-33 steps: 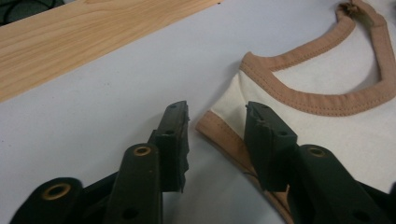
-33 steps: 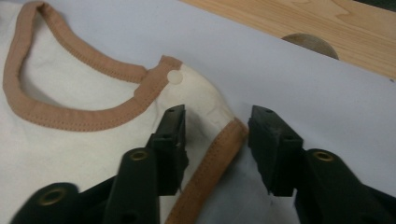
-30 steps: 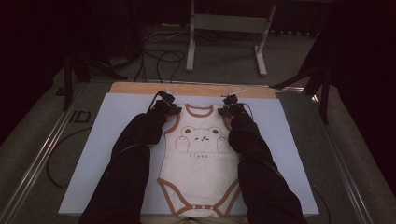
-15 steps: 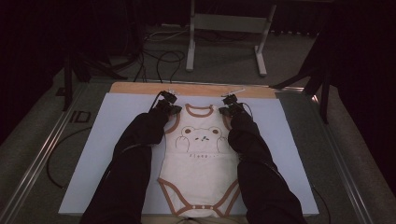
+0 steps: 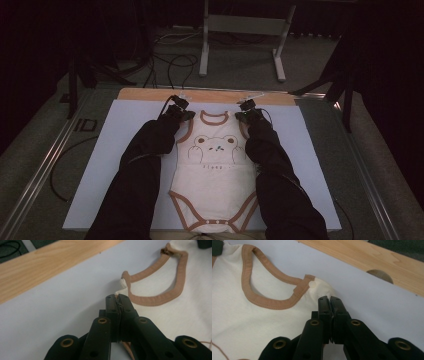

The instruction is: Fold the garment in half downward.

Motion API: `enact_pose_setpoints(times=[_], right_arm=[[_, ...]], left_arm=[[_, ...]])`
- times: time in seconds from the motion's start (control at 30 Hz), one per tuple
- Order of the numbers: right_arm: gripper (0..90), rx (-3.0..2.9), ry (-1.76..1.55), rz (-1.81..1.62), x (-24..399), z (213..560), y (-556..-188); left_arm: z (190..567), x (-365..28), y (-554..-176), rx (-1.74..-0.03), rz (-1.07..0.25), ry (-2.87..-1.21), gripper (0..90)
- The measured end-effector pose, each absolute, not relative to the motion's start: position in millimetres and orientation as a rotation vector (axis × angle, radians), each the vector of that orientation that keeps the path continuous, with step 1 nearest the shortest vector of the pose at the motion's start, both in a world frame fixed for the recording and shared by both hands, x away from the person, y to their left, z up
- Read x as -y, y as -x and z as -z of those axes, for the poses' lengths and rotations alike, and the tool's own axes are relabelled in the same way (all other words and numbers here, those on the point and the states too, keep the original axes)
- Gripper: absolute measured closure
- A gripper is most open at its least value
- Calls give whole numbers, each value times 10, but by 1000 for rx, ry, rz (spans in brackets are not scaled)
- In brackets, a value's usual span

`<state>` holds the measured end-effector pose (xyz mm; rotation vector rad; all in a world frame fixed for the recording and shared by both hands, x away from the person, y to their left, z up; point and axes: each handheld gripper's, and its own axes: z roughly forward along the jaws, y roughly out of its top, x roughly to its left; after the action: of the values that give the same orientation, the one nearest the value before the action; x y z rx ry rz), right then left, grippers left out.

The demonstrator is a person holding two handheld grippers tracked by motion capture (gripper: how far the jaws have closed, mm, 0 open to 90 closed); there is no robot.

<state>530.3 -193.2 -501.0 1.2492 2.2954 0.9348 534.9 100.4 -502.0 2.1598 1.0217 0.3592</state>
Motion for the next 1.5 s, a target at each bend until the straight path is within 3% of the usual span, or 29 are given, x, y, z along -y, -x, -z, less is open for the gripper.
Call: enact_pose_setpoints(times=[0.77,1.5], right_arm=[[885,-2248,-1188,-987,1995,4753,-5129],[885,-2202,-1071,-1062,2070,4473,-4705]], left_arm=[[4691,-1096,-5180,-978,-377,-2086,894],[4375,-1146,-4910,-917,-363,-2052,894]])
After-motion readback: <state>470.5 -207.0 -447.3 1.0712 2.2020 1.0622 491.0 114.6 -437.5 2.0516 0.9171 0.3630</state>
